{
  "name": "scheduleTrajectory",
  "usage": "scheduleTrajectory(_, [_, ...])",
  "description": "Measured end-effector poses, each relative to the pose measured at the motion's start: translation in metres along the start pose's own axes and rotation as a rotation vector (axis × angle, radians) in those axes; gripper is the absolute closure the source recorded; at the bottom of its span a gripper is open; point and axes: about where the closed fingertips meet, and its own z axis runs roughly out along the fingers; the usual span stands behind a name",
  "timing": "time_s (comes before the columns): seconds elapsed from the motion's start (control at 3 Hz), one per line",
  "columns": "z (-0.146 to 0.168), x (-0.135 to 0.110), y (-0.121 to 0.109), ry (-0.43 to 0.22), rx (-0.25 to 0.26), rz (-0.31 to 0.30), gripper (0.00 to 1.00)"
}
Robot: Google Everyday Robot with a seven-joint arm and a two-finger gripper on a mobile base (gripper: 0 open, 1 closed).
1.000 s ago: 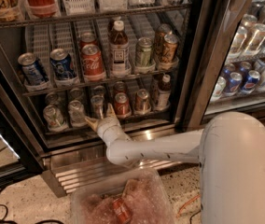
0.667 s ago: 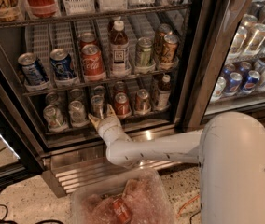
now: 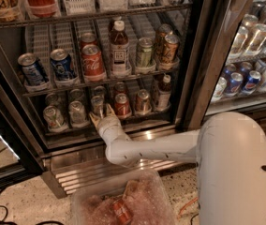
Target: Pick redbull can from bottom shelf of fridge
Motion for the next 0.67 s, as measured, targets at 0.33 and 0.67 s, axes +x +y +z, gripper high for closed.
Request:
scheduleTrajectory(0.33, [0.0059, -0.0030, 0.0014, -0.010, -0.002, -0.003, 0.40])
scheduleTrajectory(0.67, [0.0102, -0.0051, 0.0048, -0.016, -0.010, -0.009, 0.59])
